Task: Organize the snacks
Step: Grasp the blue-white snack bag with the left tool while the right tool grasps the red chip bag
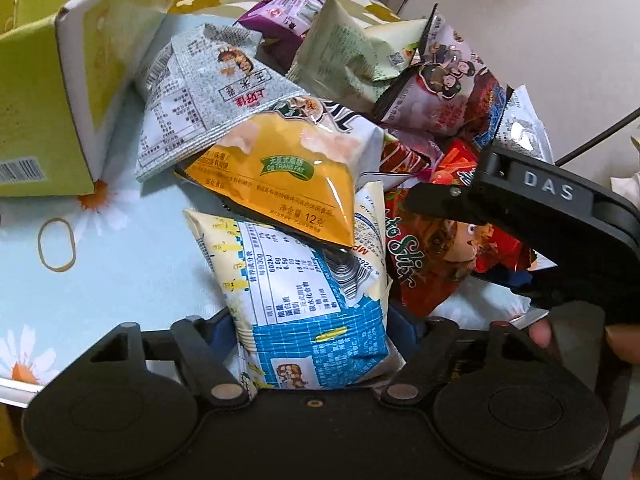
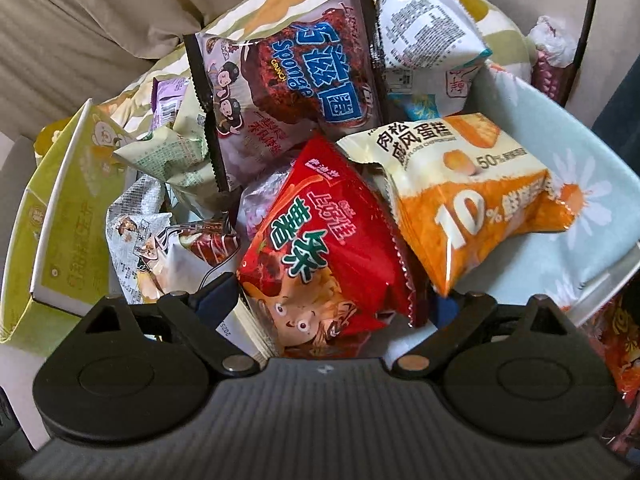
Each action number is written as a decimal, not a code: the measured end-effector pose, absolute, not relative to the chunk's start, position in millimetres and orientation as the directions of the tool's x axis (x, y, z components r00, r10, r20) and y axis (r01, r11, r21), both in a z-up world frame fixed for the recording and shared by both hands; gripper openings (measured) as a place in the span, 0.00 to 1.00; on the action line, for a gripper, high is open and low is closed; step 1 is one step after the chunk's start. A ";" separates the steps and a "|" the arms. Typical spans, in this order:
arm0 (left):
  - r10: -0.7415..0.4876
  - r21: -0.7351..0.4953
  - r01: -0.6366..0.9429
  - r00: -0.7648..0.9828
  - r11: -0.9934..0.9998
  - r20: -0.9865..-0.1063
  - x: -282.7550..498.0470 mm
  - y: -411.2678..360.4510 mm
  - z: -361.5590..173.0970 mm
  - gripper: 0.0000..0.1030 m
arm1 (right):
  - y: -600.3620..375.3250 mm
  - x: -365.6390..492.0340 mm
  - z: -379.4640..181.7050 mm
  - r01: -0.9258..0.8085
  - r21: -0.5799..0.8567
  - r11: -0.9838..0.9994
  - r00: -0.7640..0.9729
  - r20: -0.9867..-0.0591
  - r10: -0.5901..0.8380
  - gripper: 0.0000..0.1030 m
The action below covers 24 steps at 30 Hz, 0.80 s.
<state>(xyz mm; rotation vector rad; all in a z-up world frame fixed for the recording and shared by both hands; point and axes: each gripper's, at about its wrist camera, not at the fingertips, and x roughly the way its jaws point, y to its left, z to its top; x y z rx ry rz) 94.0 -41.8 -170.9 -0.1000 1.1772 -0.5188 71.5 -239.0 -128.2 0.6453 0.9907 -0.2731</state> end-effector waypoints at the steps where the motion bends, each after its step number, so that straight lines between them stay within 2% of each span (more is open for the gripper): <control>1: -0.439 -0.340 0.337 0.282 0.878 -0.853 93.4 -41.4 -169.6 0.74 | -239.7 72.1 -128.4 0.492 0.380 0.783 0.535 -0.842 0.073 1.00; 6: -0.436 -0.336 0.335 0.290 0.880 -0.852 90.5 -47.5 -163.8 0.73 | -238.4 75.1 -127.6 0.475 0.374 0.797 0.539 -0.839 0.073 0.98; 8: -0.432 -0.331 0.332 0.300 0.883 -0.851 88.1 -49.0 -162.3 0.73 | -237.4 75.1 -126.7 0.467 0.364 0.806 0.538 -0.840 0.068 0.87; 9: -0.430 -0.329 0.331 0.305 0.884 -0.850 88.2 -49.5 -162.3 0.72 | -237.0 75.1 -126.7 0.458 0.356 0.815 0.533 -0.844 0.069 0.77; 10: -0.427 -0.325 0.330 0.310 0.886 -0.849 86.8 -49.1 -160.3 0.72 | -237.6 74.4 -127.1 0.452 0.360 0.816 0.533 -0.843 0.077 0.74; 15: -0.422 -0.315 0.329 0.333 0.890 -0.843 80.7 -49.8 -151.7 0.72 | -239.7 68.2 -122.0 0.441 0.369 0.818 0.544 -0.835 0.084 0.69; 24: -0.436 -0.323 0.324 0.383 0.889 -0.814 59.2 -43.4 -119.2 0.70 | -239.2 50.9 -86.7 0.402 0.364 0.841 0.586 -0.807 0.069 0.68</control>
